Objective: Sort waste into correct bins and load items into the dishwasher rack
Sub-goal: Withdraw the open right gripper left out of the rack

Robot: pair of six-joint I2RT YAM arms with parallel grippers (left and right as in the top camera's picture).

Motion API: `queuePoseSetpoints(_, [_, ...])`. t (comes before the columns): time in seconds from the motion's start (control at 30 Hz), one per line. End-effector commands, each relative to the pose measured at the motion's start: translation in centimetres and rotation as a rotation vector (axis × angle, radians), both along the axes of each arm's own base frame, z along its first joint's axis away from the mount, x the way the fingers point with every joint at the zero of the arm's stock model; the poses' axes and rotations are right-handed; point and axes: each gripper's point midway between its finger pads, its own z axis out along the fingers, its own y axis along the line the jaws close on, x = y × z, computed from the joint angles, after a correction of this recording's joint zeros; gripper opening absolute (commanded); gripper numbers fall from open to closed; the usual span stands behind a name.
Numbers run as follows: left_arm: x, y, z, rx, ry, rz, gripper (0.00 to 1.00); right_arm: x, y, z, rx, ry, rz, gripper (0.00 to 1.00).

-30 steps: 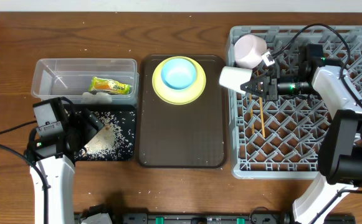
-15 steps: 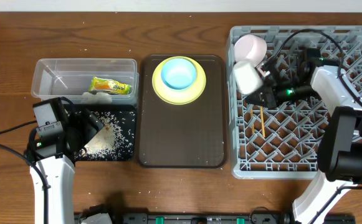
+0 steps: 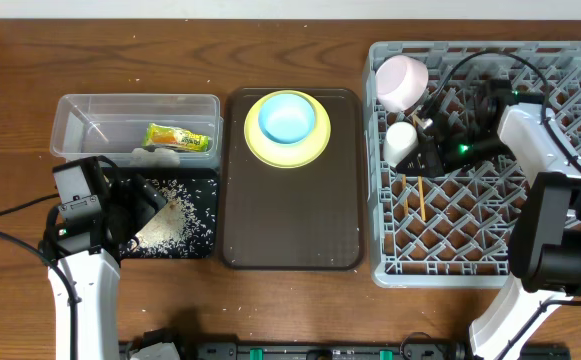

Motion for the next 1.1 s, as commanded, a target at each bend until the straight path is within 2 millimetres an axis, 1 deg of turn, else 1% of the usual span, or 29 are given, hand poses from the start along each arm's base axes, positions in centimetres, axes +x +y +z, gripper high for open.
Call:
queuePoseSetpoints(0.0, [0.1, 0.5, 0.4, 0.014, -0.005, 0.017, 0.95, 2.7, -2.0, 1.3, -0.175, -0.043, -0.081, 0.13])
queuePoseSetpoints(0.13, [0.1, 0.5, 0.4, 0.014, -0.005, 0.017, 0.95, 4.5, -1.7, 3.9, -0.266, -0.110, -0.118, 0.14])
queuePoseSetpoints(0.27, [0.1, 0.5, 0.4, 0.015, -0.005, 0.017, 0.95, 5.5, -0.1, 6.5, -0.353, -0.189, -0.125, 0.15])
queuePoseSetpoints(0.37, [0.1, 0.5, 0.4, 0.014, -0.005, 0.017, 0.95, 5.6, 2.1, 7.8, -0.392, -0.245, -0.107, 0.15])
queuePoseSetpoints(0.43, [0.1, 0.5, 0.4, 0.014, -0.005, 0.017, 0.95, 5.2, 4.8, 8.5, -0.380, -0.286, -0.054, 0.17])
queuePoseSetpoints(0.47, [0.1, 0.5, 0.4, 0.014, -0.005, 0.017, 0.95, 4.8, 6.0, 8.5, -0.378, -0.298, -0.027, 0.18])
queuePoseSetpoints(0.53, [0.1, 0.5, 0.4, 0.014, -0.006, 0.017, 0.95, 4.5, 7.6, 8.4, -0.398, -0.307, -0.015, 0.19])
queuePoseSetpoints(0.6, [0.1, 0.5, 0.4, 0.014, -0.005, 0.017, 0.95, 4.4, 8.4, 8.2, -0.452, -0.316, -0.031, 0.21])
queuePoseSetpoints(0.63, [0.1, 0.5, 0.4, 0.014, -0.005, 0.017, 0.95, 4.4, 8.7, 8.0, -0.489, -0.322, -0.046, 0.21])
queuePoseSetpoints(0.7, [0.1, 0.5, 0.4, 0.014, -0.005, 0.017, 0.95, 4.5, 8.4, 7.8, -0.578, -0.327, -0.112, 0.30])
queuePoseSetpoints(0.73, [0.1, 0.5, 0.4, 0.015, -0.005, 0.017, 0.95, 4.7, 8.0, 7.7, -0.635, -0.330, -0.163, 0.33])
queuePoseSetpoints(0.83, [0.1, 0.5, 0.4, 0.015, -0.005, 0.017, 0.95, 5.0, 6.7, 7.5, -0.766, -0.346, -0.291, 0.35])
queuePoseSetpoints(0.93, [0.1, 0.5, 0.4, 0.015, -0.005, 0.017, 0.95, 5.0, 5.9, 7.1, -0.819, -0.340, -0.358, 0.40])
queuePoseSetpoints(1.07, [0.1, 0.5, 0.4, 0.015, -0.005, 0.017, 0.95, 4.9, 5.4, 6.0, -0.824, -0.317, -0.383, 0.41])
